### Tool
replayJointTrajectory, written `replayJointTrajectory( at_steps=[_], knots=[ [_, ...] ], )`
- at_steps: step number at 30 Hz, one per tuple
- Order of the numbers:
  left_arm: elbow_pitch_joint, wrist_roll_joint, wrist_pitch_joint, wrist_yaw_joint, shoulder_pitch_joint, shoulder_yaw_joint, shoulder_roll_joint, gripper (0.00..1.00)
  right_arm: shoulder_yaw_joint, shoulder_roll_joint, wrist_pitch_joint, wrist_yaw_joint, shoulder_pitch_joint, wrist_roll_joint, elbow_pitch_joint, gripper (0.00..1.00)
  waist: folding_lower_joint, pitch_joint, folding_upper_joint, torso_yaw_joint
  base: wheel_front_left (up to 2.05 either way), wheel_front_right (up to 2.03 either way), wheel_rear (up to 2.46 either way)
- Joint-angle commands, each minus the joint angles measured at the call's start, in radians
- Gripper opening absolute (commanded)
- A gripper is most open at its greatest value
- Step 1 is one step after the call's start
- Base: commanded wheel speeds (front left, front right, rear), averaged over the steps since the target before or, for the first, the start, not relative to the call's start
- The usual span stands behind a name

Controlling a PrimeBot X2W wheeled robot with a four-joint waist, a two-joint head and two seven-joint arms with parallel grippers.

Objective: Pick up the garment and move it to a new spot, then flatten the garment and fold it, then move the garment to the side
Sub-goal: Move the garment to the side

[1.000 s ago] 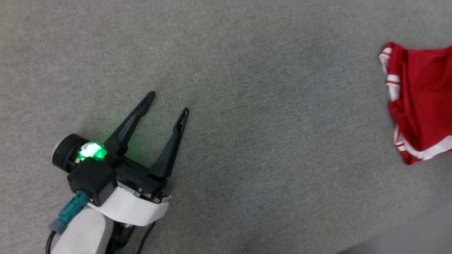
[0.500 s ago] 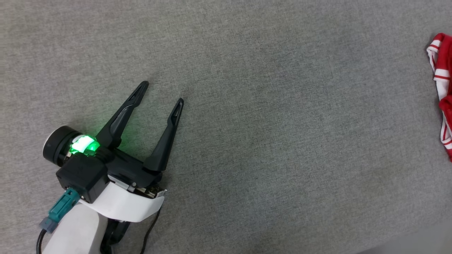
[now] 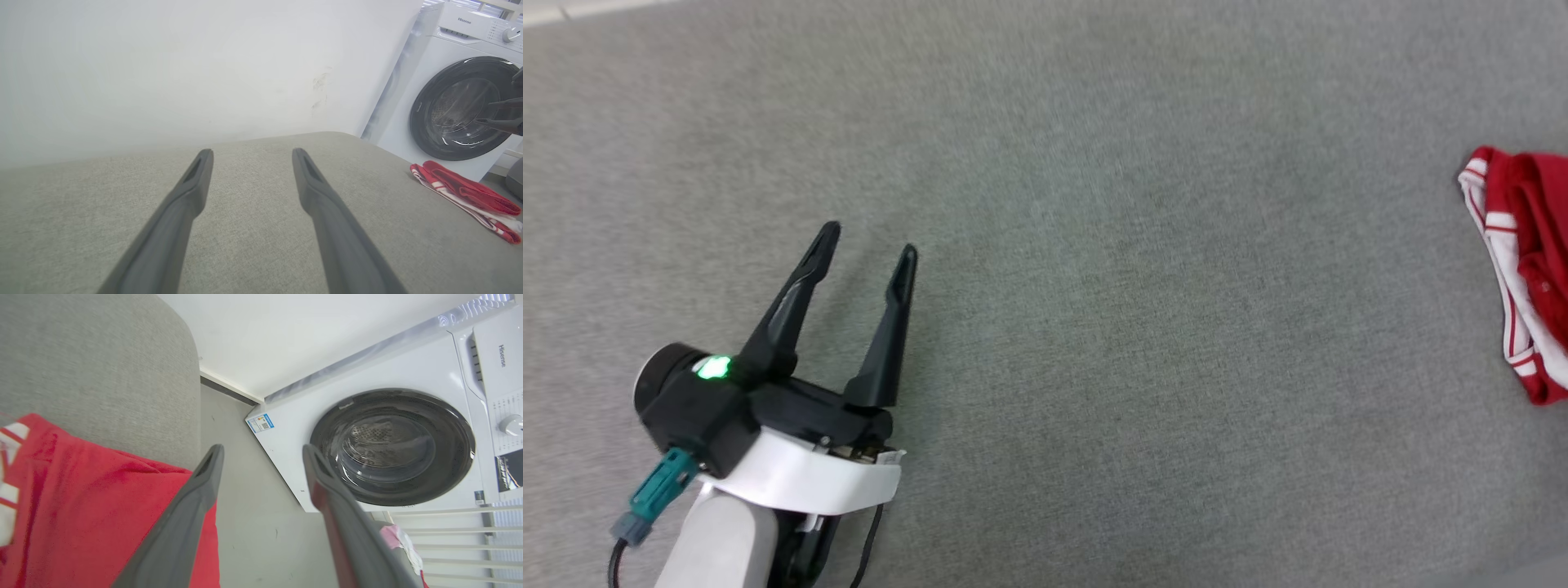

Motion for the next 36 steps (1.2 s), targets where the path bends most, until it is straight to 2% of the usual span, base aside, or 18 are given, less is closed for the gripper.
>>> replayJointTrajectory(
  at_steps=[1,6,7,13,19,28,36],
  knots=[
    [0.004,0.004,-0.002,-0.001,0.021,0.027,-0.014,1.0,0.004,0.029,-0.016,-0.001,0.018,0.016,-0.04,1.0,0.0,-0.08,0.0,0.033,0.0,0.0,0.0],
    [0.014,0.019,-0.002,-0.001,0.069,0.106,-0.057,1.0,-0.003,0.13,-0.07,-0.001,0.074,0.071,-0.193,1.0,0.0,-0.158,0.0,0.063,0.0,0.0,0.0],
    [0.014,0.019,-0.002,-0.001,0.069,0.106,-0.057,1.0,-0.003,0.13,-0.07,-0.001,0.074,0.071,-0.193,1.0,0.0,-0.158,0.0,0.063,0.0,0.0,0.0],
    [0.042,0.041,-0.002,0.001,0.126,0.194,-0.099,1.0,0.007,0.293,-0.156,-0.001,0.183,0.145,-0.383,1.0,0.0,-0.233,0.0,0.089,0.0,0.0,0.0],
    [0.074,0.086,-0.002,0.004,0.161,0.255,-0.14,1.0,0.006,0.442,-0.238,-0.001,0.316,0.223,-0.477,1.0,0.0,-0.288,0.0,0.113,0.0,0.0,0.0],
    [0.096,0.099,-0.002,0.001,0.195,0.27,-0.169,1.0,0.0,0.549,-0.389,-0.001,0.495,0.304,-0.462,1.0,0.0,-0.325,0.0,0.143,0.0,0.0,0.0],
    [0.126,0.125,-0.002,-0.001,0.22,0.265,-0.17,1.0,0.026,0.587,-0.456,-0.001,0.548,0.262,-0.37,1.0,0.0,-0.34,0.0,0.14,0.0,0.0,0.0]
  ],
)
